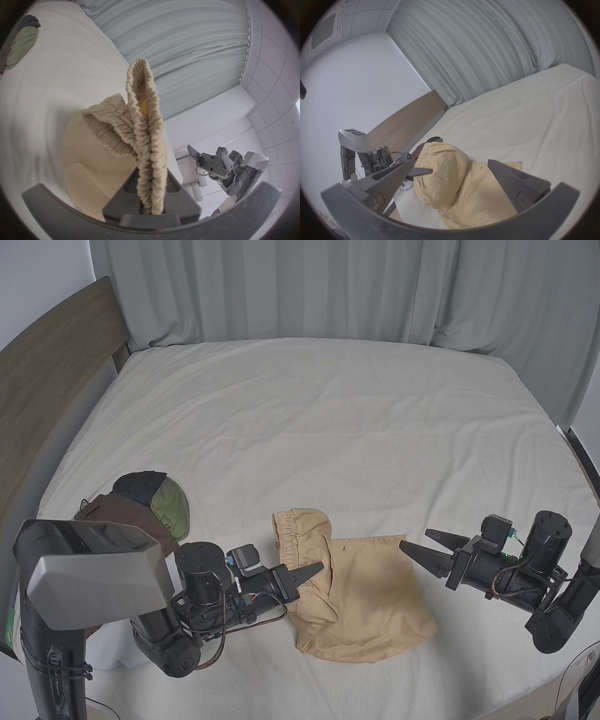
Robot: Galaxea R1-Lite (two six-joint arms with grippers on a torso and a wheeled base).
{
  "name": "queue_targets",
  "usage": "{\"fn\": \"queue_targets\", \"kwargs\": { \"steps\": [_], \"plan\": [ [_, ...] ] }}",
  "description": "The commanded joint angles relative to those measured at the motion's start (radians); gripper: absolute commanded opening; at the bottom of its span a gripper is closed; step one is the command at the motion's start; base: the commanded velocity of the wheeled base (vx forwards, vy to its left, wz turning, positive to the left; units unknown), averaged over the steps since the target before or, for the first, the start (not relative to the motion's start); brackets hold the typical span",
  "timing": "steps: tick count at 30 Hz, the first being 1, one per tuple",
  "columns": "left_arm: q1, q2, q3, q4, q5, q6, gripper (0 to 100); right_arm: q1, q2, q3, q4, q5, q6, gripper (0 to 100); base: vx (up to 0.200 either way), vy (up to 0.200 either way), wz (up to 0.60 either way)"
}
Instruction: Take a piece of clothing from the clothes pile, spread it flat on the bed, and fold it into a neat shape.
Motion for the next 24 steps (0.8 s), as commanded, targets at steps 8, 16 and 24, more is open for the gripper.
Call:
{"fn": "queue_targets", "kwargs": {
  "steps": [8, 16, 24],
  "plan": [
    [-0.052, 0.104, -0.109, 0.000, 0.045, -0.010, 0, -0.017, -0.021, -0.041, -0.001, -0.005, 0.030, 100, 0.000, 0.000, 0.00],
    [-0.107, 0.104, -0.118, -0.001, 0.045, -0.050, 0, -0.032, -0.019, -0.044, -0.001, -0.007, 0.029, 100, 0.000, 0.000, 0.00],
    [-0.139, 0.147, -0.167, -0.003, 0.049, -0.037, 0, -0.036, -0.021, -0.049, -0.001, -0.007, 0.029, 100, 0.000, 0.000, 0.00]
  ]
}}
